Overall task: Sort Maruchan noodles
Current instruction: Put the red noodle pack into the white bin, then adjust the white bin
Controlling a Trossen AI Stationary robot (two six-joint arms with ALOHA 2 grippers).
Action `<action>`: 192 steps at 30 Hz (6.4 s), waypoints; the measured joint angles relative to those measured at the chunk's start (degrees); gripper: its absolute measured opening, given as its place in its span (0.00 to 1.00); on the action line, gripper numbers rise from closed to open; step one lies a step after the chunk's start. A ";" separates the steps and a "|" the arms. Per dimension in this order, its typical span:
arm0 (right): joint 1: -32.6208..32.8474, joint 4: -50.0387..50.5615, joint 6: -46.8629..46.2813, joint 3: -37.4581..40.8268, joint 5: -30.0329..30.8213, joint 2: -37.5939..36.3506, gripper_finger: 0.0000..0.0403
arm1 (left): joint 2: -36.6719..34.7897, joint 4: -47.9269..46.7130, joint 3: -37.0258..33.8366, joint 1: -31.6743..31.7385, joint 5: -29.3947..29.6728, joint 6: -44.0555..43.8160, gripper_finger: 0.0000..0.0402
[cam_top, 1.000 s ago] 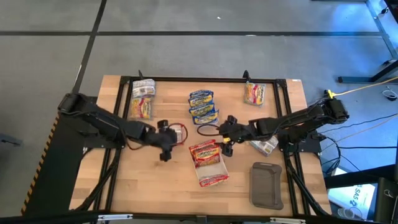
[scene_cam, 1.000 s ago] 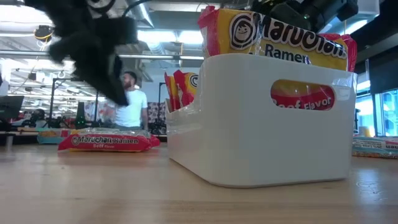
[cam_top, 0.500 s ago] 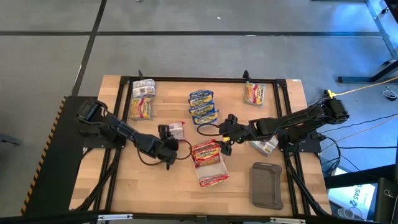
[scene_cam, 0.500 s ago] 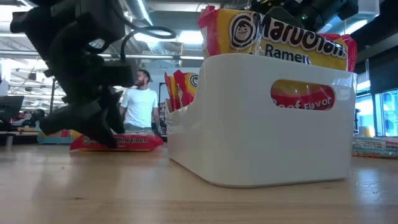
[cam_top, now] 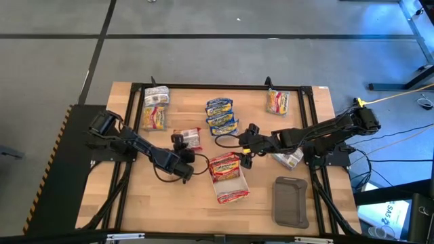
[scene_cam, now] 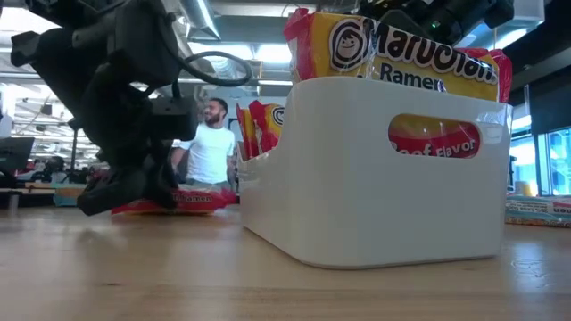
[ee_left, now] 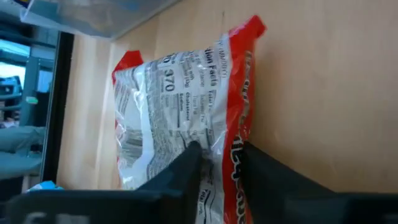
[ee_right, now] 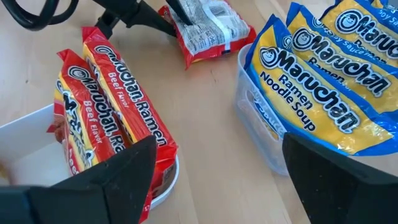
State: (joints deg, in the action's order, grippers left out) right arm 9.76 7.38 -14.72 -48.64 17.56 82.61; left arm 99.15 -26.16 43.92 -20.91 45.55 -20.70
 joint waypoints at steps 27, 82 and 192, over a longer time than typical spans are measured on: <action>4.04 -4.37 6.32 -0.07 -3.66 -3.32 0.80 | -11.49 -29.20 20.51 -5.17 -17.09 -17.26 0.00; 4.45 -10.20 17.63 -10.71 -10.77 7.35 0.27 | -23.34 5.02 22.75 -4.16 -24.49 -4.54 0.34; 24.64 1.92 -15.33 5.20 7.78 3.98 0.65 | 12.87 -30.11 46.89 -12.45 -30.28 -24.75 0.47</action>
State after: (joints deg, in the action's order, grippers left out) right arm 34.40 9.30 -30.05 -43.44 25.34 86.59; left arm 112.03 -56.27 90.81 -33.36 15.27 -45.44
